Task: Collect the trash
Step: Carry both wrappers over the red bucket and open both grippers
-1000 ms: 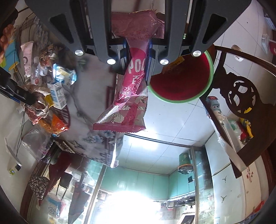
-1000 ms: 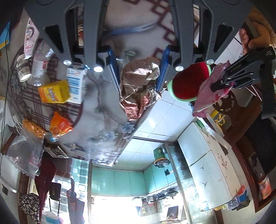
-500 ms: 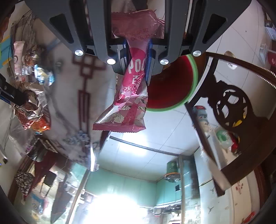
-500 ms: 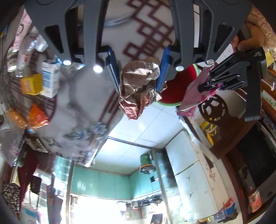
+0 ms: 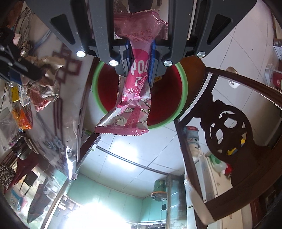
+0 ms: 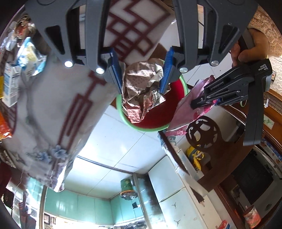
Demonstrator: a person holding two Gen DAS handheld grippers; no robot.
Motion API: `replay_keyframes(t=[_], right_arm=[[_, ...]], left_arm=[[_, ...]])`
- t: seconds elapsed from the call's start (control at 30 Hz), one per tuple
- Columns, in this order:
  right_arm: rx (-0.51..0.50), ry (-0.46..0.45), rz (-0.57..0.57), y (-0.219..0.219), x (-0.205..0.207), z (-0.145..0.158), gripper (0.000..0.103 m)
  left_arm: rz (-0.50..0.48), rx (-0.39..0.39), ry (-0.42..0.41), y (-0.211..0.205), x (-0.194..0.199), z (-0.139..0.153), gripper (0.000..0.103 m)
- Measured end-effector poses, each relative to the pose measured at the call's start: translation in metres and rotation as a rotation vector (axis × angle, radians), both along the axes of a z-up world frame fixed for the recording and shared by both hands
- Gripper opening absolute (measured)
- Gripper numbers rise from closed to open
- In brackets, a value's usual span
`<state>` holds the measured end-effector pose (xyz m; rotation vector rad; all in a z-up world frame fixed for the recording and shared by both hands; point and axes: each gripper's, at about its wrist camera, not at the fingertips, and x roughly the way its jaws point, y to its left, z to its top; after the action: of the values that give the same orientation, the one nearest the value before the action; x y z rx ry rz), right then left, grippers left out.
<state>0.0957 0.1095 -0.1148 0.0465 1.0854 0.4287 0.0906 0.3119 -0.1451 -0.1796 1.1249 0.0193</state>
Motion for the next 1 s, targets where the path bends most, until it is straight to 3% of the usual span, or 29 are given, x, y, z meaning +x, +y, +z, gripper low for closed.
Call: replay_keyframes(t=[0.33, 0.4, 0.43, 0.47, 0.5, 0.73, 1.0], right_arm=[[-0.002, 0.036, 0.043, 0.027, 0.012, -0.018, 0.043], [0.011, 0.026, 0.04, 0.027, 0.013, -0.017, 0.05], [0.015, 0.02, 0.037, 0.027, 0.015, -0.016, 0.063], [0.013, 0.007, 0.028, 0.027, 0.015, -0.014, 0.075], [0.011, -0.015, 0.015, 0.025, 0.014, -0.011, 0.075], [0.006, -0.03, -0.008, 0.01, 0.009, 0.0, 0.075], [-0.038, -0.085, -0.082, -0.032, -0.012, 0.02, 0.075]], left_arm=[[0.033, -0.01, 0.031, 0.014, 0.006, -0.013, 0.014], [0.039, -0.016, 0.033, 0.017, 0.007, -0.014, 0.018], [0.042, -0.022, 0.029, 0.019, 0.008, -0.014, 0.022], [0.047, -0.017, 0.032, 0.02, 0.009, -0.015, 0.044], [0.053, -0.013, 0.029, 0.021, 0.009, -0.014, 0.065], [0.053, -0.032, -0.008, 0.016, 0.009, -0.004, 0.065], [-0.081, -0.047, -0.019, -0.036, 0.012, 0.005, 0.065]])
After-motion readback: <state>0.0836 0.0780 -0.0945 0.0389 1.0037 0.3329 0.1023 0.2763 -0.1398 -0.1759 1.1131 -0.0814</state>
